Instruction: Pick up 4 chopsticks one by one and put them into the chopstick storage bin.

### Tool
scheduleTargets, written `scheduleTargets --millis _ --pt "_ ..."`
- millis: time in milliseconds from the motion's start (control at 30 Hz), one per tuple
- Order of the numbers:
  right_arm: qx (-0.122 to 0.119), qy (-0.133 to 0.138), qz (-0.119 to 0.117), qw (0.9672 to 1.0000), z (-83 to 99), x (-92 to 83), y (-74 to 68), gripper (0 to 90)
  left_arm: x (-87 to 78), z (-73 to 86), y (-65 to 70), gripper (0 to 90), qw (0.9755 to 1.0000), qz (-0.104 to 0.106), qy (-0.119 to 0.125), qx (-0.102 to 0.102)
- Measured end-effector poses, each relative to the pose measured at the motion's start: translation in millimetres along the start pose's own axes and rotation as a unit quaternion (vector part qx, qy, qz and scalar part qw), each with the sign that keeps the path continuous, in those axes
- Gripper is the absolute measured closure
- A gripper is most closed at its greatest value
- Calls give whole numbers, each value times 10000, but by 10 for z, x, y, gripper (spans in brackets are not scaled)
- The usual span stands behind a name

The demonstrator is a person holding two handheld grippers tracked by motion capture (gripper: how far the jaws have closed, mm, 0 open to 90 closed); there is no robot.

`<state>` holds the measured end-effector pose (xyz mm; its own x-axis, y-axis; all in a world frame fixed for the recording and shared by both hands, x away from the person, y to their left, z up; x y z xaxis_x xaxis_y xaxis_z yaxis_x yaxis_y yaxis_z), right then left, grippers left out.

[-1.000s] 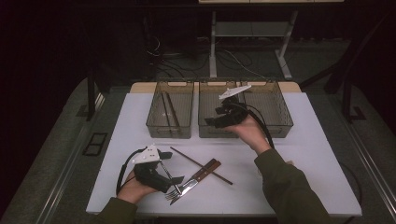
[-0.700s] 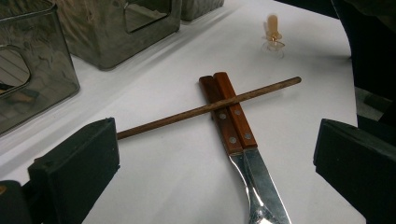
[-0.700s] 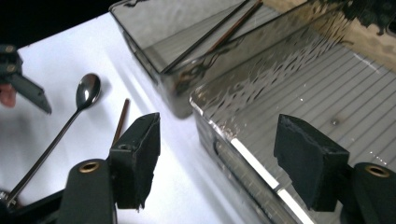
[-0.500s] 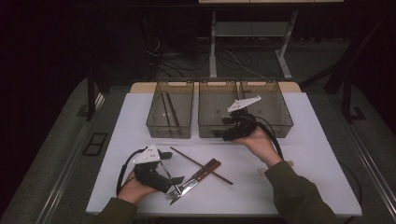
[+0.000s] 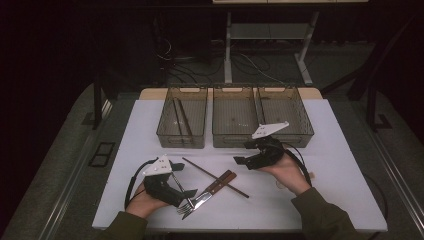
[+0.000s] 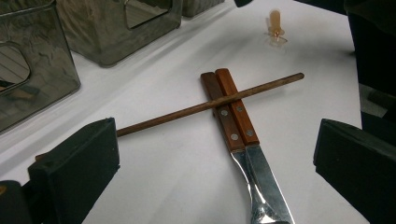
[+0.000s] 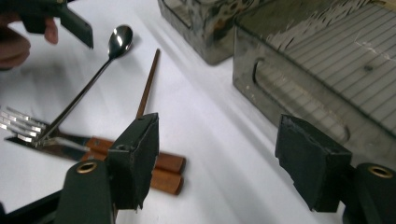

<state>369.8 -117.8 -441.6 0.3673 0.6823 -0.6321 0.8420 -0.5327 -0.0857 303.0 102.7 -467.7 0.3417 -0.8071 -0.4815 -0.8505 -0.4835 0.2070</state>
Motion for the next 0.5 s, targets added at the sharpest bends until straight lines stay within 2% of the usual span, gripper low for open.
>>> scheduleTargets --millis 367,500 --pt "-88 -62 -111 9999 257 -140 -188 303 -8 1 -1 0 10000 -12 -1 -2" --pt "-54 -79 -164 9998 335 -184 -250 302 -9 2 0 0 10000 -21 -2 -9"
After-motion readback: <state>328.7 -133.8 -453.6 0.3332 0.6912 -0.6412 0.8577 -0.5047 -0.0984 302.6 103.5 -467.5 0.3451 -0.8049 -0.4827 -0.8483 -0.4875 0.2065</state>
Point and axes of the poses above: each handheld gripper's, and its own axes: x roughly forward along the jaws, z roughly out of its underside, y roughly to its right, the point moved 8 cm from there along x, roughly forward along the jaws, and after that the axes turned 4 degrees about -x, right-handed, at the moved point
